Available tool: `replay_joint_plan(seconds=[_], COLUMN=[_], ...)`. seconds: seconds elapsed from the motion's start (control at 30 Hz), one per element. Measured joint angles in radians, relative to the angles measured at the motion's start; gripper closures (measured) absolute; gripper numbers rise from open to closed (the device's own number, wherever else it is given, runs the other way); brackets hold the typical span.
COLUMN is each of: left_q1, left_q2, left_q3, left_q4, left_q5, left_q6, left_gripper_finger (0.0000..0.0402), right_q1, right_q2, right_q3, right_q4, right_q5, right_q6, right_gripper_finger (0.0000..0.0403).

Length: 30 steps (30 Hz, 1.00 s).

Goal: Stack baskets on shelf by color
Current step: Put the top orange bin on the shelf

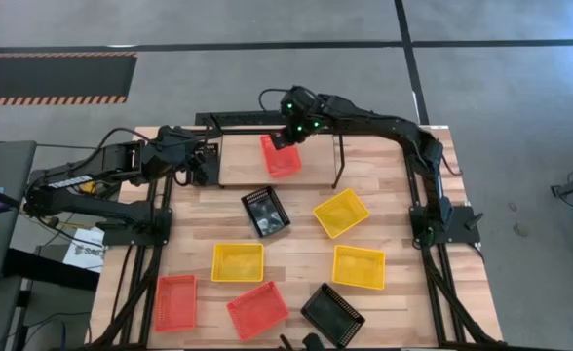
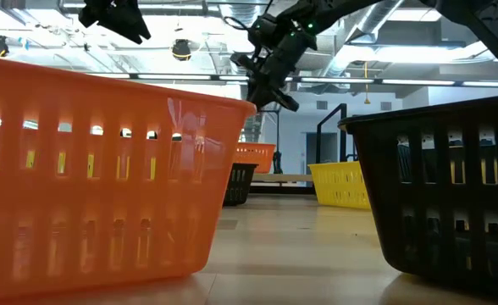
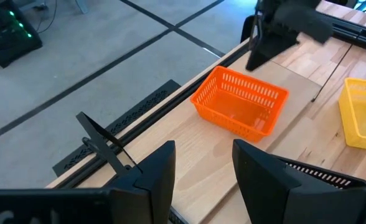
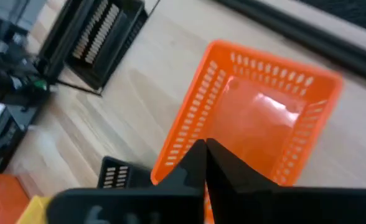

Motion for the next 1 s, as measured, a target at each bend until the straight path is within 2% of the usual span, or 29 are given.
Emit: replay_joint_plan(seconds=[0.17, 0.33, 0.47, 0.7, 1.0], left_q1=[0.0, 0.0, 0.0, 0.0, 0.0], left_q2=[0.0, 0.0, 0.0, 0.0, 0.0], left_q3=[0.0, 0.0, 0.0, 0.0, 0.0], left_q4=[0.0, 0.0, 0.001, 0.001, 0.003], left_q5=[0.0, -0.001, -0.001, -0.001, -0.001], left_q6=[0.0, 0.0, 0.0, -0.001, -0.003], left_gripper_finger=[0.0253, 0.0253, 0.0253, 0.0253, 0.0253], right_q1=[0.038, 0.061, 0.07, 0.095, 0.135], right_q2=[-0.002, 0.0, 0.0, 0.0, 0.133], right_q3=[-0.013, -0.019, -0.019, -0.019, -0.018], right_q4=[0.008, -0.084, -0.112, -0.111, -0.199], right_q5=[0.003, 0.075, 0.094, 0.051, 0.02], right_q6=[-0.006, 0.024, 0.019, -0.023, -0.118], right_gripper_finger=[0.0398, 0.04, 0.0401, 0.0402, 0.0402])
